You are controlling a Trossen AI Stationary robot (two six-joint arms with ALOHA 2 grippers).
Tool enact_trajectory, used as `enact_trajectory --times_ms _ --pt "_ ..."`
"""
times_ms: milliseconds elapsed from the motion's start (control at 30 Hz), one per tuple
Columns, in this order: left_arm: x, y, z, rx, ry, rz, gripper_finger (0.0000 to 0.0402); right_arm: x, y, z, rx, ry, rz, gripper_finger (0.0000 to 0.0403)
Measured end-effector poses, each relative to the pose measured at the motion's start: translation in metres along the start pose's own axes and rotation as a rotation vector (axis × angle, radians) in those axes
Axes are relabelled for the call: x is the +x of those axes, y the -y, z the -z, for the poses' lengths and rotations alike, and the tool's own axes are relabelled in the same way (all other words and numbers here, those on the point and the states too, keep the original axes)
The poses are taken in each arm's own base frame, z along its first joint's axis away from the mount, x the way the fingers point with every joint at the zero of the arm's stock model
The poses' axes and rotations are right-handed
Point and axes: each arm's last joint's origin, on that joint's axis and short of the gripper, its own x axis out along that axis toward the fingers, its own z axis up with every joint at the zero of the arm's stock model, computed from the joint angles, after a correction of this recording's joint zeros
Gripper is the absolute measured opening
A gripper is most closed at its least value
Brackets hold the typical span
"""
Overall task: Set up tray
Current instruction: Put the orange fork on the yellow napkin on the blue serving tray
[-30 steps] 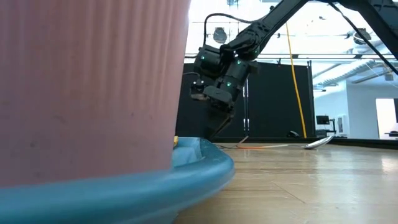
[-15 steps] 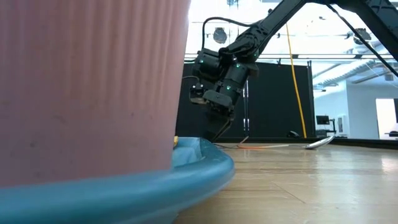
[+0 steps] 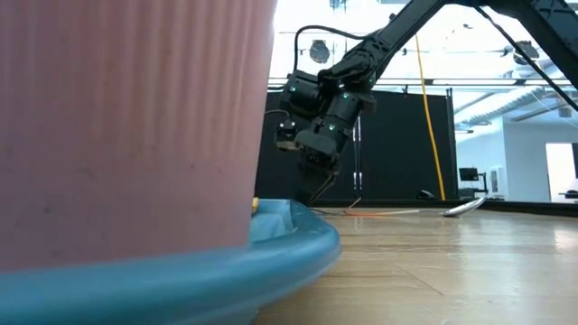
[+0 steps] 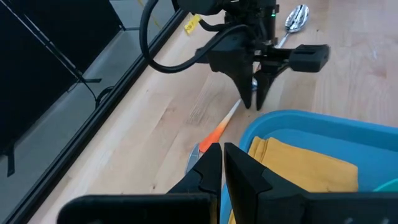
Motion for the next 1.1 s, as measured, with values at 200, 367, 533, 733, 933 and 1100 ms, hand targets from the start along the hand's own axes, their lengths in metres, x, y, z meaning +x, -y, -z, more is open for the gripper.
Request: enact_trajectory --times_ms 200,367,533,733,933,1100 --pt "0.0 0.0 0.0 0.0 0.0 0.0 0.0021 -0.003 -0.007 -0.001 -0.009 0.004 -0.028 0.0079" --pt "0.0 0.0 0.0 0.0 0.0 0.0 0.0021 -0.016 -0.01 -0.007 -0.026 0.049 -0.012 0.009" --pt "0.0 0.0 0.0 0.001 -0.001 0.0 0.0021 -0.021 -0.008 -0.008 -0.037 0.052 0.078 0.0101" --pt "0.0 0.0 0.0 0.001 -0.001 0.0 0.0021 -0.021 -0.003 -0.008 -0.047 0.051 0.161 0.0118" --pt "0.0 0.0 0.0 0.001 -0.001 0.0 0.0021 -0.021 -0.002 -0.007 -0.039 0.044 0.133 0.0133" --pt "0.0 0.0 0.0 0.001 -0.001 0.0 0.0021 -0.018 0.0 -0.002 -0.029 0.038 0.111 0.0139"
